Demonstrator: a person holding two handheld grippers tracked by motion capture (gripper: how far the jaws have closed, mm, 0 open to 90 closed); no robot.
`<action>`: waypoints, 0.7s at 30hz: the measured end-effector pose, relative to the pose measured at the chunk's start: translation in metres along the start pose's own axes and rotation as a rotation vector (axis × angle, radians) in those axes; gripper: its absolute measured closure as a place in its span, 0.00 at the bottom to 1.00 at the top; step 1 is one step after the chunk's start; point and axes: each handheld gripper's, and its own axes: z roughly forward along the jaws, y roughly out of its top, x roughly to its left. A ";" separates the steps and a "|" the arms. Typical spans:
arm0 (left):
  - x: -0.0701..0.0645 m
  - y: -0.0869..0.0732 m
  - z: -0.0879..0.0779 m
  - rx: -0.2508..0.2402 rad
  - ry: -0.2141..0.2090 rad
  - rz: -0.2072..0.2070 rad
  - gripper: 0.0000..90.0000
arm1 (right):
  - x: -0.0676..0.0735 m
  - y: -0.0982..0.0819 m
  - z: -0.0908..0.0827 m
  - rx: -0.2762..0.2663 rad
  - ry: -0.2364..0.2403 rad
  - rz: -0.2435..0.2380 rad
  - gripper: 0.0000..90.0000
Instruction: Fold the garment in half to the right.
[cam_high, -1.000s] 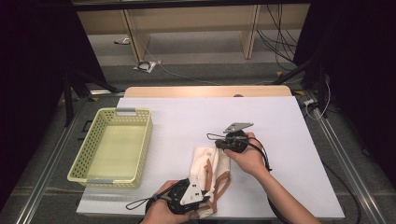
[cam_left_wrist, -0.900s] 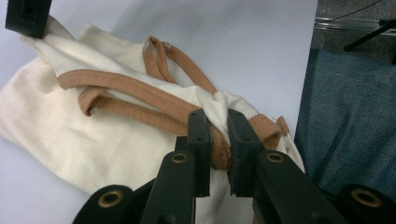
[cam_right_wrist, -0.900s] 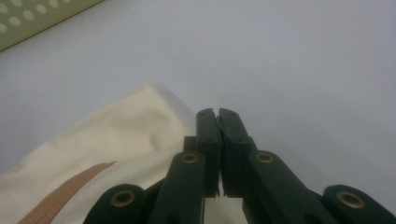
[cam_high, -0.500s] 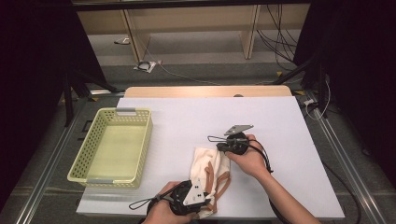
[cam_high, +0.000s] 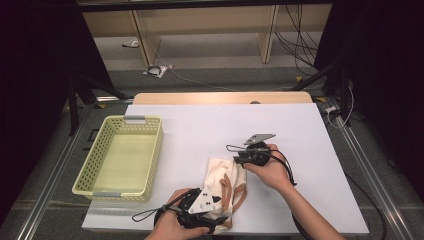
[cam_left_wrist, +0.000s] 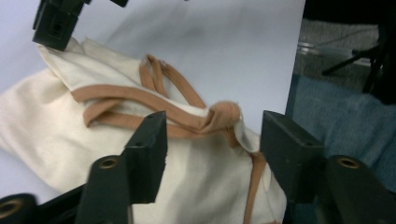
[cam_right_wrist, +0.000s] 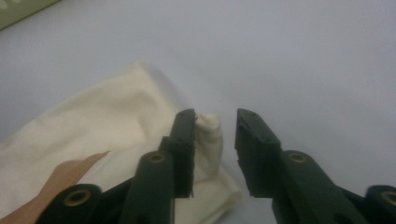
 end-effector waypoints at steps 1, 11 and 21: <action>0.001 0.000 -0.002 -0.009 0.007 -0.005 0.41 | 0.000 0.001 -0.002 -0.004 -0.007 -0.008 0.71; 0.020 -0.016 -0.004 0.020 0.016 -0.099 0.60 | 0.026 0.020 -0.020 -0.033 0.018 -0.110 0.94; 0.004 -0.013 0.016 0.172 0.006 -0.048 1.00 | 0.052 0.019 0.020 0.159 0.070 -0.146 1.00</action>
